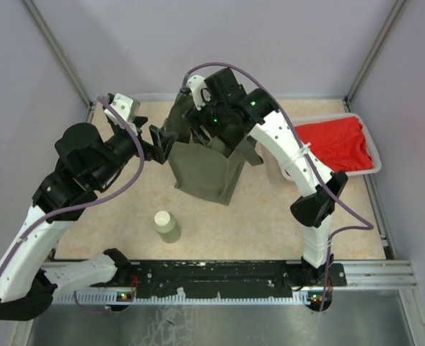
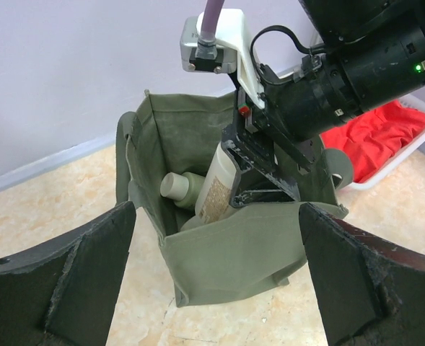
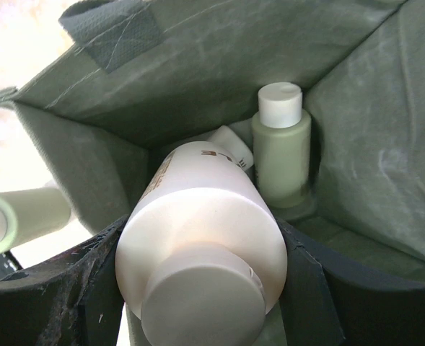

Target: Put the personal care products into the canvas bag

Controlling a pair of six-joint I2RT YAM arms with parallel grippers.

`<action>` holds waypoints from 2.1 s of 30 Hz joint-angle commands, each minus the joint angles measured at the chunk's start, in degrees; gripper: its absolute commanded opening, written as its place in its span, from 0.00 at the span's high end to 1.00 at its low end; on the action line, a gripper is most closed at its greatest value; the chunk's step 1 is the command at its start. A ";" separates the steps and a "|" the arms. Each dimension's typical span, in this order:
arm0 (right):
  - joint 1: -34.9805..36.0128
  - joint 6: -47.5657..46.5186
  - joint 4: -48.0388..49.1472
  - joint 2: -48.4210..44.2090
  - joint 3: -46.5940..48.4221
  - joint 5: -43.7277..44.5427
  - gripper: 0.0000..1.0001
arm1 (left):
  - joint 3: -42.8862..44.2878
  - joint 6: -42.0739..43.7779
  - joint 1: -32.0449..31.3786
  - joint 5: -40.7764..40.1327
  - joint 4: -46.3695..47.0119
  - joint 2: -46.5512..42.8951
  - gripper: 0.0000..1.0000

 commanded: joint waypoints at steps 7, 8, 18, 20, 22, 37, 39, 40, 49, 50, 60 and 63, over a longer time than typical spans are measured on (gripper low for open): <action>0.15 -1.63 6.21 -2.18 -4.49 -4.56 1.00 | -0.77 0.45 0.10 0.41 0.60 -1.10 0.00; 0.15 -1.61 6.63 -2.04 -5.37 -4.34 1.00 | -0.78 0.45 0.10 0.40 0.60 -1.02 0.00; 0.77 -0.92 8.77 0.57 -7.36 -7.94 1.00 | -1.00 0.38 0.10 0.54 0.95 0.10 0.00; 1.45 -1.02 8.25 1.72 -6.59 -7.86 1.00 | -0.90 0.38 0.10 0.65 1.02 0.38 0.00; 1.93 -1.21 6.62 3.01 -5.20 -7.30 1.00 | -0.86 0.43 0.10 0.67 0.95 0.46 0.00; 2.17 -1.00 0.21 -1.72 -16.93 5.20 1.00 | -1.50 0.39 0.10 0.90 1.48 0.64 0.00; 2.13 -0.95 0.04 -2.73 -19.22 5.85 1.00 | -1.48 0.39 0.10 0.94 1.56 0.72 0.00; 2.17 -1.06 -0.19 -3.20 -20.28 6.22 1.00 | -1.48 0.39 0.10 0.90 1.57 0.79 0.00; 1.86 -1.44 0.37 -7.07 -25.32 8.01 1.00 | -1.29 0.47 0.10 1.26 1.91 1.66 0.00; 1.84 -1.40 0.79 -7.03 -25.65 7.88 1.00 | -1.23 0.39 0.10 1.32 2.04 1.69 0.00; 1.21 0.08 8.31 -6.40 -35.21 6.96 1.00 | -0.72 0.71 0.10 0.86 1.48 1.80 0.00; 1.11 0.40 9.65 -5.84 -37.06 6.93 1.00 | -0.64 0.65 0.10 0.84 1.56 1.95 0.00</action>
